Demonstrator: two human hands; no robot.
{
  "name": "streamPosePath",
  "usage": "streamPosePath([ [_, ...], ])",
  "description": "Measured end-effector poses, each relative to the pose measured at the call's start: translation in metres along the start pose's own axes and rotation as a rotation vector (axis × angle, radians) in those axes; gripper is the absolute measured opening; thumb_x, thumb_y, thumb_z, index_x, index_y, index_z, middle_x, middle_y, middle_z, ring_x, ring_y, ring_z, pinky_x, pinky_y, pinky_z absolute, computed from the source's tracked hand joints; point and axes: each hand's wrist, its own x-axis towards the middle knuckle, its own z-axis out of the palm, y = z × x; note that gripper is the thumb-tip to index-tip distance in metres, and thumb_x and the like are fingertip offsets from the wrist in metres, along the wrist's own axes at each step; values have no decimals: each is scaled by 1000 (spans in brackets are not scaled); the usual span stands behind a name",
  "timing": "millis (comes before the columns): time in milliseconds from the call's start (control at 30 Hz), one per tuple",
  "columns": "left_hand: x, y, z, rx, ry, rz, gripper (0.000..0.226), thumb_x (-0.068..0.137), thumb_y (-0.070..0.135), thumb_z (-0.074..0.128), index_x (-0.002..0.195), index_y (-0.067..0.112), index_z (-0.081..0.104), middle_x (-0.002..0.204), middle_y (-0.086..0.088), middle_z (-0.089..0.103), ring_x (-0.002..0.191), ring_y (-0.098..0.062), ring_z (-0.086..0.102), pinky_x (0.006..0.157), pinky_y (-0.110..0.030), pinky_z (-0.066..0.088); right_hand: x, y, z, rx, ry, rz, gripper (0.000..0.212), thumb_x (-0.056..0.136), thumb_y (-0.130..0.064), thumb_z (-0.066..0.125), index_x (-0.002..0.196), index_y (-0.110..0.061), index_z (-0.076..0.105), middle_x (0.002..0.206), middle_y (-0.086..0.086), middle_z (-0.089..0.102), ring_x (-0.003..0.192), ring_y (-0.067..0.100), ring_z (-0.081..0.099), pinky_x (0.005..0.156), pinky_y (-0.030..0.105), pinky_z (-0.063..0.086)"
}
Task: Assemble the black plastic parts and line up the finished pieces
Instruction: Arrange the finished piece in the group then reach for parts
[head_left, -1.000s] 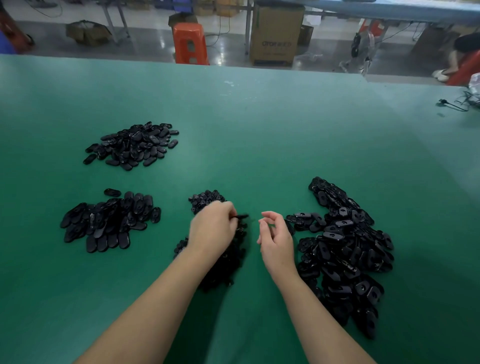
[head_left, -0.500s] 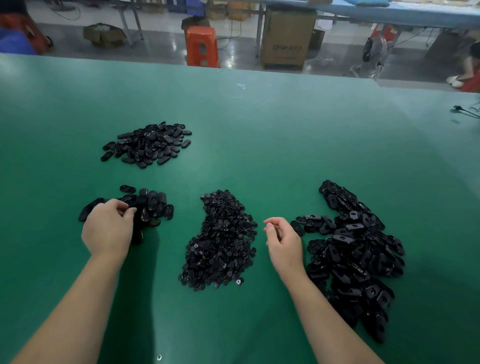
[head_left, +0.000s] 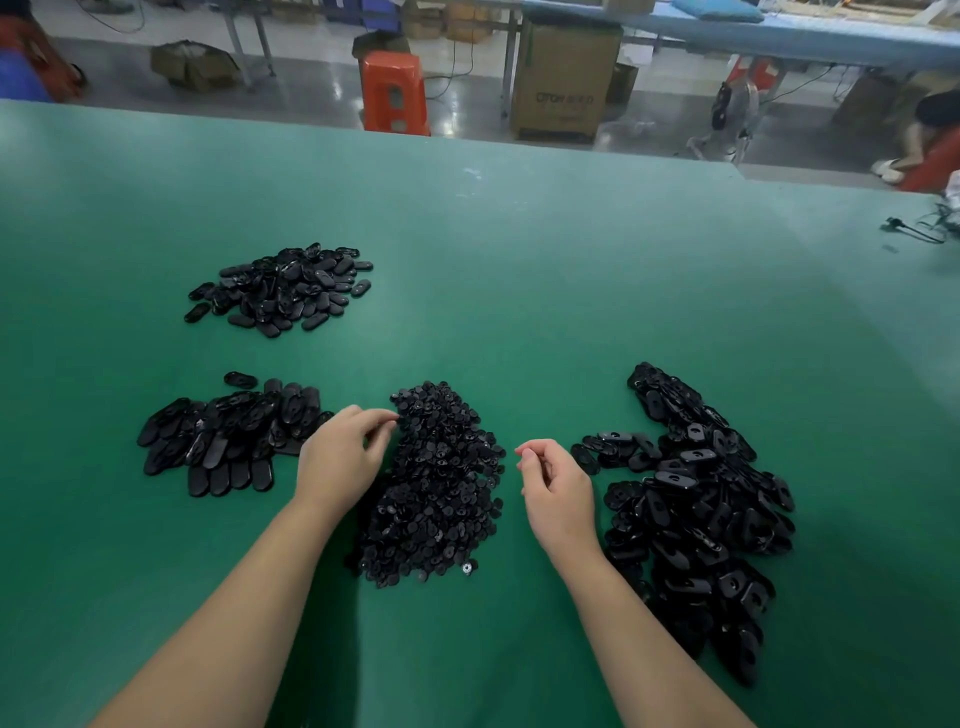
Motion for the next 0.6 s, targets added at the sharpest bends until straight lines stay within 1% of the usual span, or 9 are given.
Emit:
streamPosePath([
  [100,-2,-3,10,27,19,0,18,99,29,61,112,29,75,76,13,58,61,-2,51,47,-23,38,0,0,0,-20,-9,3,19,103,-20,53,93,-30,65,73,-10,58,55,2,47,51,15,35],
  [200,-1,-6,13,49,21,13,22,100,26,58,117,28,72,73,12,56,59,-3,50,45,-24,37,0,-2,0,-5,12,13,18,103,-18,52,94,-27,66,76,-11,58,60,0,49,56,14,37],
  [267,-1,-6,15,70,14,13,27,100,23,56,123,28,70,71,11,51,58,-4,48,44,-24,35,-2,-4,0,18,84,15,17,103,-18,52,94,-24,65,83,-9,61,69,4,54,63,20,42],
  [300,-1,-5,15,81,11,3,30,100,23,55,127,29,68,70,11,49,57,-4,48,44,-24,34,-4,-5,0,-7,135,2,16,103,-17,52,94,-24,64,88,-10,62,73,3,56,66,21,42],
  [333,-1,-4,15,89,7,-11,34,100,23,54,131,29,65,71,10,48,58,-5,48,45,-24,33,-6,-6,0,-62,184,-13,15,102,-18,52,96,-25,63,94,-12,61,77,1,57,68,21,42],
  [400,0,-2,16,100,-7,-39,42,99,24,49,139,32,57,73,9,47,62,-8,49,48,-26,33,-11,-6,0,-213,230,-23,13,102,-21,53,108,-24,64,108,-14,59,79,3,57,69,25,46],
  [467,3,-1,15,113,-27,-62,47,99,25,44,145,36,50,75,9,49,67,-12,52,53,-28,36,-13,-5,-2,-368,203,-13,24,101,-26,54,122,-20,62,126,-9,54,87,10,60,73,30,51],
  [533,9,1,15,137,-48,-87,51,100,27,38,149,39,44,78,8,52,71,-16,55,58,-30,39,-13,-5,-7,-491,164,0,34,101,-31,54,132,-19,58,139,-4,47,102,15,61,79,31,51],
  [600,15,2,14,169,-63,-108,52,100,29,35,150,41,40,80,8,54,72,-17,54,61,-31,37,-12,-5,-14,-583,129,28,41,101,-35,52,140,-20,53,148,-1,43,118,17,58,87,33,51],
])
